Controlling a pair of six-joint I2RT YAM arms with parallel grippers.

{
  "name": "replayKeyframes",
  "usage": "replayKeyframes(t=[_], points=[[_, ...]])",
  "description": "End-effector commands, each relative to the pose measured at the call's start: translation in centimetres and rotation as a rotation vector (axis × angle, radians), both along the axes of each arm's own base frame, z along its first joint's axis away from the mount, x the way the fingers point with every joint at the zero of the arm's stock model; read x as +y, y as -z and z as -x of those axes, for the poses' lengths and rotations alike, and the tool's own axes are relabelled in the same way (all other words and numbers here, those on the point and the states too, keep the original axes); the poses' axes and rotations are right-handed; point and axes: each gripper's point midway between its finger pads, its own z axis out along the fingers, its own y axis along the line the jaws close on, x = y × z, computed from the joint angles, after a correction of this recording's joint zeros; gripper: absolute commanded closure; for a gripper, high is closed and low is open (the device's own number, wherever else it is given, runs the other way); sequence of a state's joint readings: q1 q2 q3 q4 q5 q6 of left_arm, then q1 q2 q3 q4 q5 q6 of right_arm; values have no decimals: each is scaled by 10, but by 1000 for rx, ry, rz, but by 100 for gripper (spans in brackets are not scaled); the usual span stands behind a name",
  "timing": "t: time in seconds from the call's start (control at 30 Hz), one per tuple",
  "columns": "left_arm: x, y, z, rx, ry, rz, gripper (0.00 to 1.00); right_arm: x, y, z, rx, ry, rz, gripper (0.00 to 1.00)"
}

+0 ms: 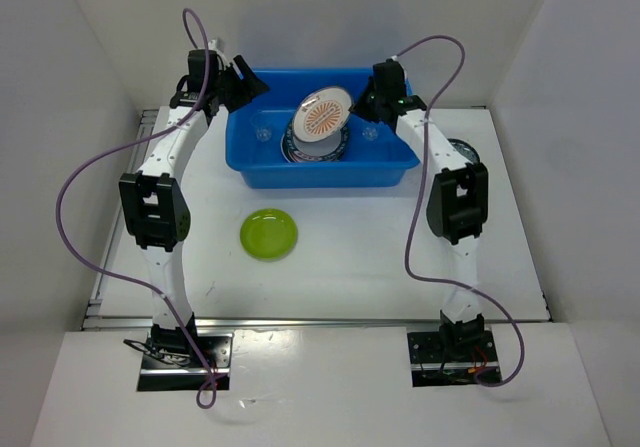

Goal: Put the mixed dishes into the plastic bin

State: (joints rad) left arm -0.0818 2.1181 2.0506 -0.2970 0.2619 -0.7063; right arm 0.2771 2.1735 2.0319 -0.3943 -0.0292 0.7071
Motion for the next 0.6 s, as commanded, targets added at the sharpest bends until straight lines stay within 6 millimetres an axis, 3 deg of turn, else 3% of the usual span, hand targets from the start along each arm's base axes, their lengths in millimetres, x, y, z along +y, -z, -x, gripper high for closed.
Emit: replayKeyframes(t=[0.0, 0.03, 0.1, 0.3, 0.47, 0.57], points=[[2, -41, 2, -98, 7, -16, 25, 20, -22, -17, -62, -48, -17, 100], [2, -41, 2, -98, 7, -16, 25, 24, -30, -22, -78, -60, -28, 100], [4, -35, 0, -89, -2, -21, 25, 26, -3, -28, -28, -60, -14, 100], [4, -29, -2, -83, 2, -29, 25, 27, 25, -32, 17, -60, -2, 100], [5, -20, -3, -65, -6, -34, 25, 25, 68, -34, 112, -43, 23, 100], [7, -19, -4, -65, -15, -38, 25, 21, 82, -35, 135, -21, 45, 96]])
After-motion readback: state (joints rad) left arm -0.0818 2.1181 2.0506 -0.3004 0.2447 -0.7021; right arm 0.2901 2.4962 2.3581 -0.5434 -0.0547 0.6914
